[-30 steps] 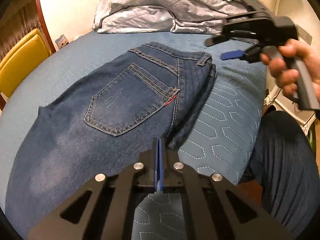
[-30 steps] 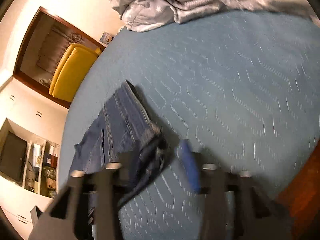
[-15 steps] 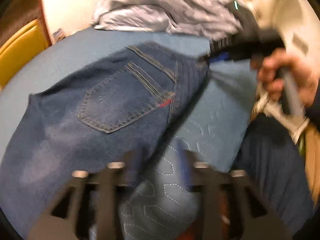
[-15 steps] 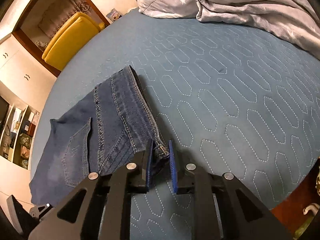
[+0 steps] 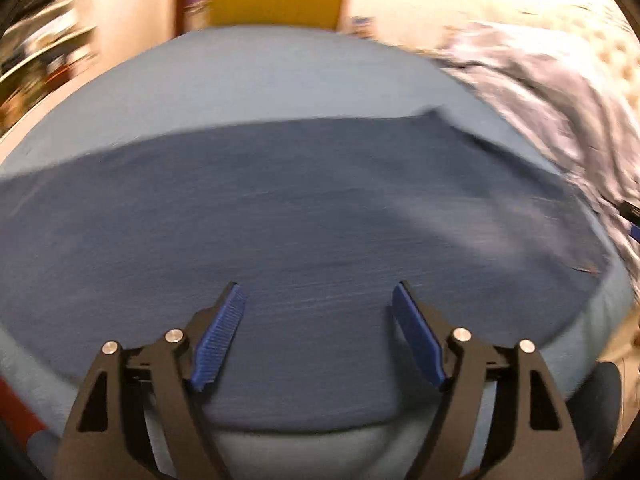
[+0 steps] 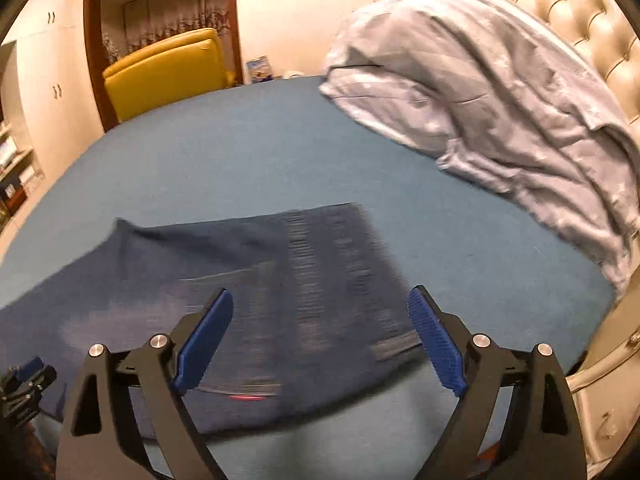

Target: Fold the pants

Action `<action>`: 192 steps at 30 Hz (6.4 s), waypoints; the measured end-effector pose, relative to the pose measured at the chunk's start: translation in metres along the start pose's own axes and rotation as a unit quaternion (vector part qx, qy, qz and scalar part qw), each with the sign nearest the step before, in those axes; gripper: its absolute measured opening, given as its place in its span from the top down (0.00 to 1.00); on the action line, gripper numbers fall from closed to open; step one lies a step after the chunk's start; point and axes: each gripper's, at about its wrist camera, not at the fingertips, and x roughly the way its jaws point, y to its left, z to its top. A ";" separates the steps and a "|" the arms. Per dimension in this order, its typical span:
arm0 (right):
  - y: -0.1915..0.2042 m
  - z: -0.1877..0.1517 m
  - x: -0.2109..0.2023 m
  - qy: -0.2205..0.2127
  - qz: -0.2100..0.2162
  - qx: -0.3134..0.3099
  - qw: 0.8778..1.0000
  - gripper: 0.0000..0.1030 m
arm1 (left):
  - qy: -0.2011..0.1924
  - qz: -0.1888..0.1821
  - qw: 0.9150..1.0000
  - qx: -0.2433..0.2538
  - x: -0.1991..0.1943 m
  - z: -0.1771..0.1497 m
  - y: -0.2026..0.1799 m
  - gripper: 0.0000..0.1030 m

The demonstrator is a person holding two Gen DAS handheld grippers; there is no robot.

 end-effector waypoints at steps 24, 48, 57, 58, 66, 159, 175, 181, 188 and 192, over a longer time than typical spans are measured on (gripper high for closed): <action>0.191 -0.043 0.034 0.078 0.041 -0.159 0.983 0.18 | -0.033 0.080 0.994 -0.065 -0.039 0.087 0.306 0.57; 0.547 -0.098 0.055 0.117 0.199 -0.358 0.905 0.64 | -0.023 0.140 0.987 -0.075 -0.061 0.029 0.294 0.73; 0.550 -0.098 0.058 0.118 0.201 -0.350 0.907 0.63 | -0.027 0.150 0.984 -0.095 -0.056 0.018 0.305 0.72; 0.551 -0.098 0.058 0.117 0.200 -0.351 0.907 0.63 | -0.027 0.155 0.982 -0.101 -0.059 0.017 0.308 0.71; 0.555 -0.100 0.058 0.114 0.198 -0.350 0.909 0.63 | -0.043 0.162 0.977 -0.131 -0.079 0.009 0.322 0.60; 0.256 -0.063 0.001 0.096 0.177 -0.196 0.960 0.30 | 0.016 0.065 0.997 0.034 -0.044 0.023 0.139 0.54; 0.315 -0.106 0.046 0.138 0.127 -0.231 0.955 0.14 | -0.016 0.188 0.975 -0.119 -0.085 0.016 0.307 0.45; 0.334 -0.088 0.028 0.127 0.141 -0.220 0.957 0.15 | -0.055 0.211 0.954 -0.206 -0.126 0.002 0.335 0.36; 0.436 -0.072 0.022 0.112 0.227 -0.243 0.937 0.42 | -0.102 0.014 0.913 -0.394 -0.154 -0.055 0.398 0.48; 0.502 -0.072 0.043 0.138 0.261 -0.257 0.920 0.60 | -0.118 -0.081 0.889 -0.435 -0.147 -0.064 0.410 0.50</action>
